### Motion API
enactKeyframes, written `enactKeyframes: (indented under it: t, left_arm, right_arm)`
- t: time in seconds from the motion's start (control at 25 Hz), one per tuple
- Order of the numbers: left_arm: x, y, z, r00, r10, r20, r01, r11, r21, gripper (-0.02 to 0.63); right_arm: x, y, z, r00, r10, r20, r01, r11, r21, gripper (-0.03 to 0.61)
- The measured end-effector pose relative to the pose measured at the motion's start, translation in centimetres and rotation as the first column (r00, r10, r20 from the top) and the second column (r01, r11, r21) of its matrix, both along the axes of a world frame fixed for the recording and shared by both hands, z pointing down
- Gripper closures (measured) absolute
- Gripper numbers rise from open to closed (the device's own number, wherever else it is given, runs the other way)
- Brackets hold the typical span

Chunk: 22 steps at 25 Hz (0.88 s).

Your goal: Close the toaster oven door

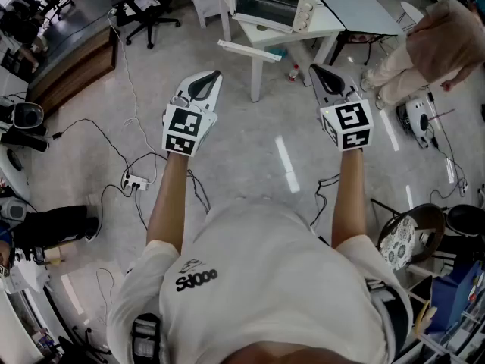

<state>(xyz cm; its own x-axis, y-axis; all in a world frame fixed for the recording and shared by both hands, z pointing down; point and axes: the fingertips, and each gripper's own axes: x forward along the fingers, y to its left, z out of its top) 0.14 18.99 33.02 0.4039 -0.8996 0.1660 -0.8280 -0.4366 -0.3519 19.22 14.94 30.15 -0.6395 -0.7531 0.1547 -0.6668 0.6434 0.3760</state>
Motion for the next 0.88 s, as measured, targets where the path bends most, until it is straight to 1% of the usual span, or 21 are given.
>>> enactKeyframes:
  t: [0.12, 0.24, 0.44, 0.56, 0.76, 0.88]
  left_arm:
    - [0.7, 0.0, 0.3, 1.0, 0.006, -0.012, -0.006, 1.0, -0.008, 0.595]
    - [1.4, -0.4, 0.9, 1.0, 0.005, -0.012, -0.005, 1.0, -0.021, 0.595]
    - [2.3, -1.2, 1.6, 1.0, -0.01, -0.004, 0.01, 0.999, -0.043, 0.595]
    - [2.7, -1.6, 2.2, 1.0, -0.029, 0.008, 0.03, 0.998, -0.06, 0.595]
    - [2.5, -2.8, 3.0, 0.998, -0.064, 0.021, 0.065, 0.995, -0.077, 0.595]
    - [2.0, -4.7, 3.3, 0.997, -0.07, 0.024, 0.072, 0.995, -0.074, 0.595]
  right_arm:
    - [0.3, -0.1, -0.2, 0.999, -0.007, 0.031, 0.006, 1.0, 0.003, 0.581]
    - [0.7, -0.2, -0.2, 0.996, -0.043, 0.073, 0.044, 0.999, -0.007, 0.581]
    - [1.6, -0.9, 1.1, 0.997, -0.062, 0.048, 0.063, 0.998, -0.023, 0.581]
    - [2.3, -1.3, 1.7, 0.995, -0.08, 0.052, 0.082, 0.996, -0.033, 0.581]
    - [2.9, -2.8, 2.7, 0.994, -0.099, 0.052, 0.101, 0.994, -0.047, 0.581]
    - [2.5, -4.5, 3.0, 0.992, -0.11, 0.054, 0.112, 0.993, -0.047, 0.581]
